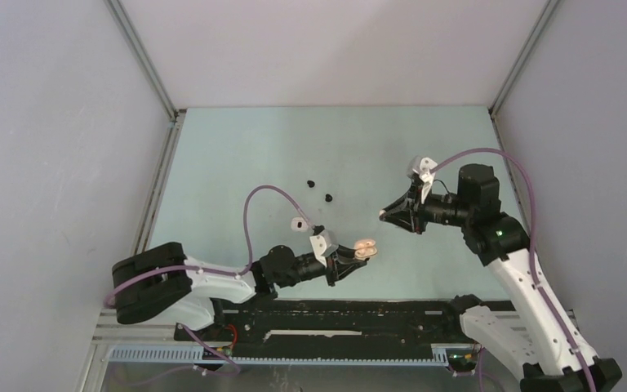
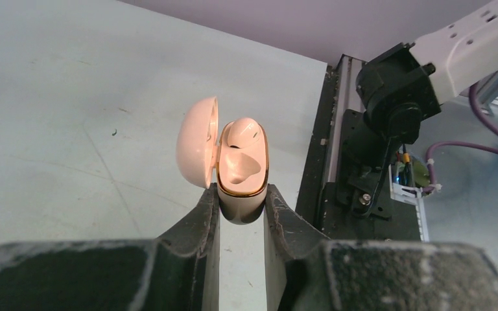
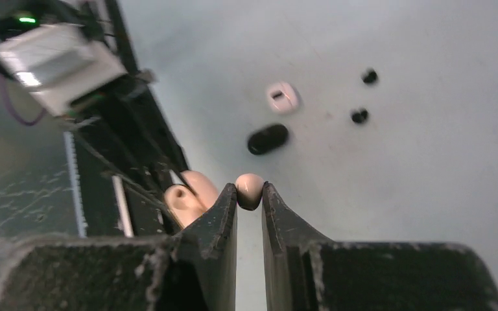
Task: Insert the wireless bluetooth earbuds into the charging case
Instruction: Pick up the earbud from the center of the board, then place the earbud in the charging case.
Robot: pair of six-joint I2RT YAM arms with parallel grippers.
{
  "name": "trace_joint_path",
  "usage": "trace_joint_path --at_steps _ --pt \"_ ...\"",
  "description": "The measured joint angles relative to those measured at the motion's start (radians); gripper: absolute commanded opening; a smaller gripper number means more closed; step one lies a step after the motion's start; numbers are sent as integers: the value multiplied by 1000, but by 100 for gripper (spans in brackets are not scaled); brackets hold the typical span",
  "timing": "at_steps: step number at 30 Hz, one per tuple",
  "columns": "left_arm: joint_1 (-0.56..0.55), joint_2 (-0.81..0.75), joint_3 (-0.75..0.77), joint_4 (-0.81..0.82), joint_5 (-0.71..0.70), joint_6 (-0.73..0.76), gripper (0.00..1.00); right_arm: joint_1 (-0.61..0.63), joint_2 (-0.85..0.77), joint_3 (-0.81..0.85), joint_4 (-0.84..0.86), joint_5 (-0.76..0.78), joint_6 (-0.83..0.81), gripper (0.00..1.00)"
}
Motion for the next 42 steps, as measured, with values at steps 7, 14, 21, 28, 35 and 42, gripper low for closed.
trace_joint_path --at_steps 7,14,21,28,35,42 --pt "2 -99 52 -129 39 -3 0 111 -68 0 65 -130 29 0" --pt "5 -206 68 -285 84 -11 0 160 -82 0 49 -207 25 0" --pt "5 -282 68 -370 81 -28 0 173 -87 5 102 -241 67 0" --pt "5 -312 68 -384 68 -37 0 228 -3 37 164 -238 78 0" --pt "5 -312 92 -401 45 -47 0 279 38 38 172 -235 54 0" --pt "5 -305 112 -330 16 -93 0 288 37 38 164 -227 32 0"
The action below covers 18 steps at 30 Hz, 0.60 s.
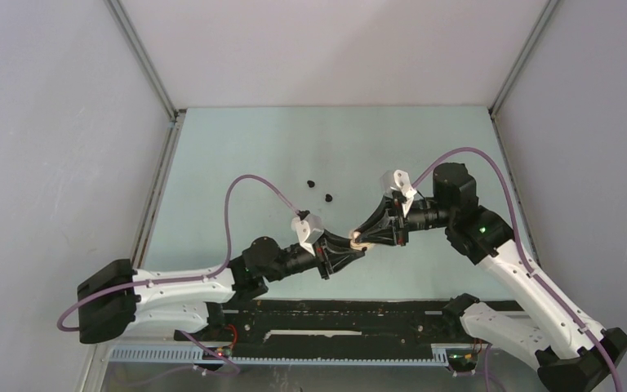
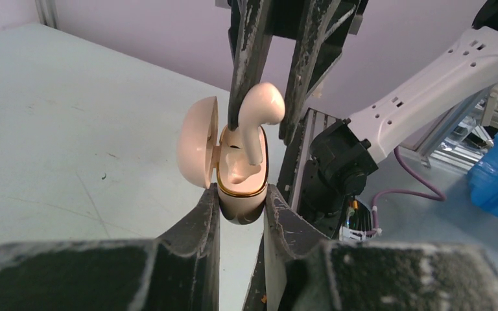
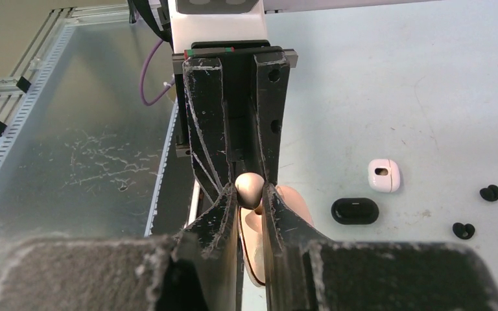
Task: Insert the wireless bluetooth earbuds into the charging case
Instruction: Place the earbud in the charging case.
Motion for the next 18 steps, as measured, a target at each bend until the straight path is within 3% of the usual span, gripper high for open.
trace_joint_path --at_steps 18 --pt "0 24 -18 110 -25 -31 0 19 9 -3 13 68 -11 0"
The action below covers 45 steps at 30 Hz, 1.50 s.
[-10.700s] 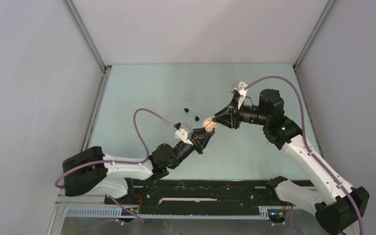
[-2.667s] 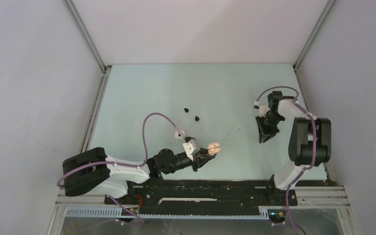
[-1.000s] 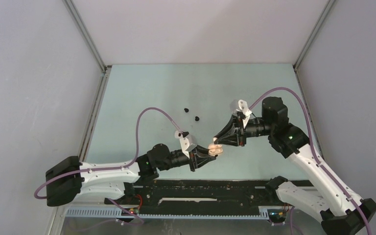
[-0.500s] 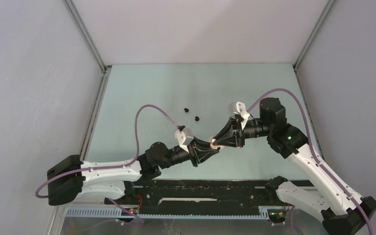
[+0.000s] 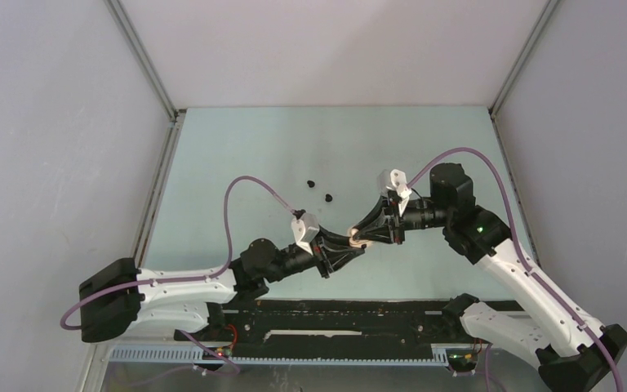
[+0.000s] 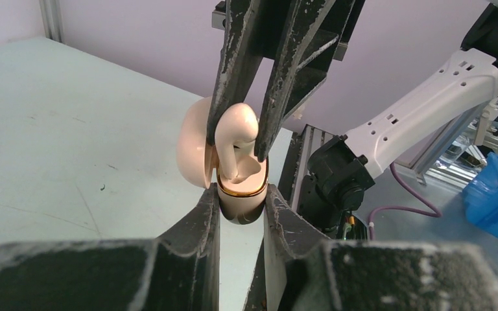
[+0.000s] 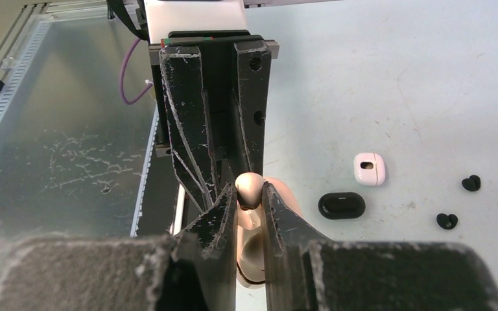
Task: Insert the wireless bluetooth earbuds into the charging case
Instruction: Place the earbud in the charging case.
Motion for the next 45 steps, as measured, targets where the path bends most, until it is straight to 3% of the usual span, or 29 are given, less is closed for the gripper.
trace_joint_path --at_steps 25,35,45 --pt "0 0 -14 11 -46 0 0 26 5 -9 -11 42 -49 0" --pt "1 0 -29 -7 -57 2 0 51 31 -9 -26 83 -68 8" --pt "1 -2 -35 -6 -60 3 0 55 29 -9 -37 99 -90 8"
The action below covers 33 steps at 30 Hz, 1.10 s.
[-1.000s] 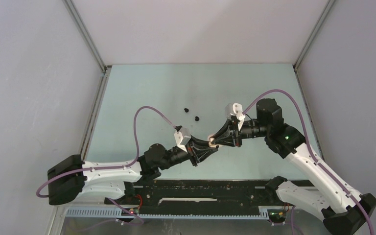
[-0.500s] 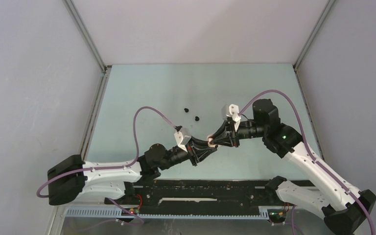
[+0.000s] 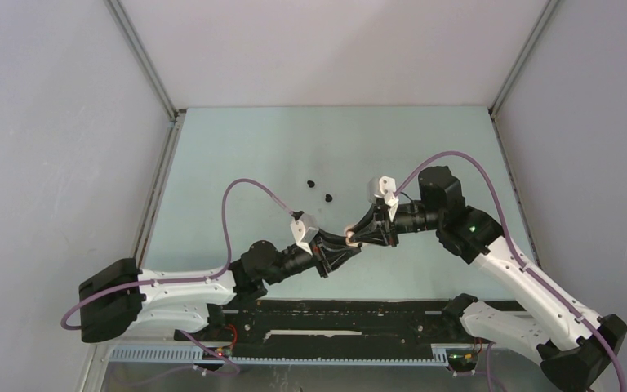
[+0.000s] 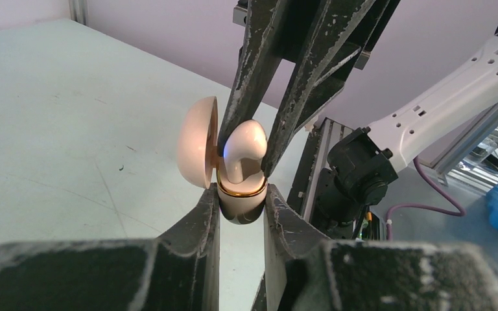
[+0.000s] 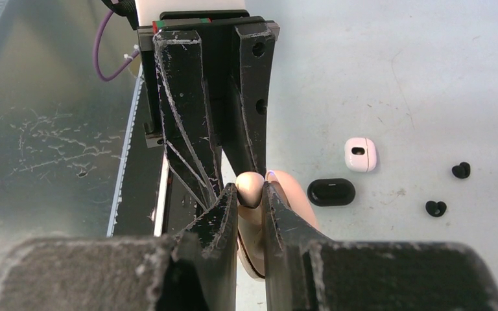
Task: Insert the wireless bluetooth earbuds into the charging case
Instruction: Place the earbud in the charging case.
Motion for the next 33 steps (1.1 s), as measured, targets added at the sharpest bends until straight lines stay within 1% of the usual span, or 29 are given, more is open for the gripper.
trace_joint_path --at_steps 5,10,19,24,33 --pt "0 -1 -4 1 1 0 0 1 -5 0 -16 1 -15 8" --pt "0 -1 -4 0 8 8 0 1 -10 0 -28 0 -24 16" --pt "0 1 5 -50 39 46 0 2 -12 -2 -47 1 -40 18" --pt "-1 7 9 -70 47 61 0 2 -12 -3 -48 2 -42 18" --pt "-1 8 9 -74 47 60 0 2 -14 -4 -77 -9 -72 14"
